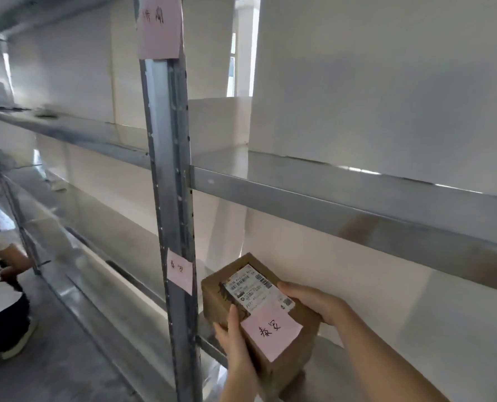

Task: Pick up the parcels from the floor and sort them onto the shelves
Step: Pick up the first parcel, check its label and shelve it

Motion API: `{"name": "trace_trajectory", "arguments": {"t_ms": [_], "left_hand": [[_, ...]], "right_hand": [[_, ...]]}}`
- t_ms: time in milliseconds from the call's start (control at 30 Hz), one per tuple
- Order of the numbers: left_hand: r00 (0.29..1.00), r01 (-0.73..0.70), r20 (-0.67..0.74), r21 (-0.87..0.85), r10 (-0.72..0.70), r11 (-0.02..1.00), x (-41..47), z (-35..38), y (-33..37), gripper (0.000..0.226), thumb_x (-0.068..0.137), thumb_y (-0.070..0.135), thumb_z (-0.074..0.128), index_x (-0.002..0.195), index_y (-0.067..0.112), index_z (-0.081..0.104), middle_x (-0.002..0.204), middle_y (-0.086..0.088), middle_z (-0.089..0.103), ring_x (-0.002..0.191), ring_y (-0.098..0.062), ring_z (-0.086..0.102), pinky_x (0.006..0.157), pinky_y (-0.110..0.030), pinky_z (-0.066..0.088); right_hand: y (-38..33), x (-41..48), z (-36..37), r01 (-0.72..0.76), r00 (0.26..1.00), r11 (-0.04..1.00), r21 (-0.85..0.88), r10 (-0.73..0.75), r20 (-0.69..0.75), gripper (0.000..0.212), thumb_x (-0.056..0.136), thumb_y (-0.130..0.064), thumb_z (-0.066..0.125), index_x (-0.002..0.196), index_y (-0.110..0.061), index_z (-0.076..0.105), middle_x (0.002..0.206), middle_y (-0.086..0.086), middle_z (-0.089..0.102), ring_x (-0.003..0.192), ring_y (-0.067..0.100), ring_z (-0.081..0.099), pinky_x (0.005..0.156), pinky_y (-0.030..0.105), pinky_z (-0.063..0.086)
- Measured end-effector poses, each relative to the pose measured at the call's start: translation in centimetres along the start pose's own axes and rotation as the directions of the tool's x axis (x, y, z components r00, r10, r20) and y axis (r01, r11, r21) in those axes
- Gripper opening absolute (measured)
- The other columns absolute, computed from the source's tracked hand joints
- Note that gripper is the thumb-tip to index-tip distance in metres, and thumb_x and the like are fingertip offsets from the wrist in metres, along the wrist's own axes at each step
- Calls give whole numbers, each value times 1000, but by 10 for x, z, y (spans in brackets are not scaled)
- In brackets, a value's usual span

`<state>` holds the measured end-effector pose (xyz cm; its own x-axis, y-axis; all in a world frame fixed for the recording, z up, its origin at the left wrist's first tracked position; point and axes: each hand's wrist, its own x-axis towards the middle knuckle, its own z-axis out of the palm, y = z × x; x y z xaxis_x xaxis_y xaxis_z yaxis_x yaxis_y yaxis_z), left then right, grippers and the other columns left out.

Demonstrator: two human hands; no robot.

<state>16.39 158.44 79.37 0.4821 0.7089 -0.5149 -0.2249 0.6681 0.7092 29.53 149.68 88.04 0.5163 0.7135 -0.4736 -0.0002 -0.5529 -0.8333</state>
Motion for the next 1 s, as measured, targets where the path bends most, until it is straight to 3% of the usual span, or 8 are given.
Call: {"name": "trace_trajectory", "arguments": {"t_ms": [100,167,233,467,600,700,833,1000], "left_hand": [[990,-4,-140,-38,-1,999,34,17,-17,117,58,68,66,151,31,6,158,-8,21,141,-35,28,112,-58,26],[977,-48,-207,7,49,999,34,22,-24,118,58,67,66,151,26,6,160,-6,19,145,-30,21,116,-53,20],[963,-119,-242,25,122,993,35,25,-29,123,47,72,62,150,28,11,158,-4,24,144,-27,23,117,-50,20],[956,-127,-270,-40,111,991,33,39,-43,112,41,83,63,139,55,18,153,6,34,137,-24,38,109,-50,33],[969,-77,-242,-78,56,994,29,39,-37,114,33,84,66,135,59,21,150,5,39,135,-27,41,106,-52,37],[969,-45,-245,-86,23,995,17,44,-31,115,40,77,67,142,49,20,150,1,38,133,-29,41,107,-52,36],[969,-26,-247,-62,10,998,10,52,-31,110,45,74,63,141,49,17,149,-3,39,133,-33,40,110,-53,32],[973,66,-209,-153,-98,986,-10,54,-23,100,61,58,71,145,40,20,144,-7,44,127,-35,47,105,-55,38]], "right_hand": [[0,41,-15,-15,999,988,-152,10,-33,37,92,-50,48,117,-27,62,115,2,69,102,18,67,91,27,51],[3,54,-22,-10,998,967,-253,-7,-66,50,88,-55,51,124,-22,63,123,5,67,109,20,65,100,31,48],[1,58,-25,-1,996,962,-272,-23,-84,53,86,-55,55,126,-21,63,122,6,68,110,22,65,101,34,47],[-5,58,-29,49,989,913,-406,-103,-110,47,90,-50,52,127,-23,62,127,4,64,110,18,60,97,28,43],[-1,56,-22,47,961,896,-442,-160,-223,48,87,-53,54,116,-17,68,111,6,70,98,20,63,85,30,45],[3,55,-16,-1,923,871,-491,-189,-336,51,85,-59,53,105,-16,70,100,4,72,96,24,66,82,33,48],[2,42,-6,-32,815,816,-578,-313,-487,43,90,-52,49,106,-18,69,104,3,72,97,23,65,75,29,44],[2,7,-12,120,710,771,-626,-507,-489,38,96,-37,45,123,-16,61,126,3,66,115,20,59,99,36,44]]}}
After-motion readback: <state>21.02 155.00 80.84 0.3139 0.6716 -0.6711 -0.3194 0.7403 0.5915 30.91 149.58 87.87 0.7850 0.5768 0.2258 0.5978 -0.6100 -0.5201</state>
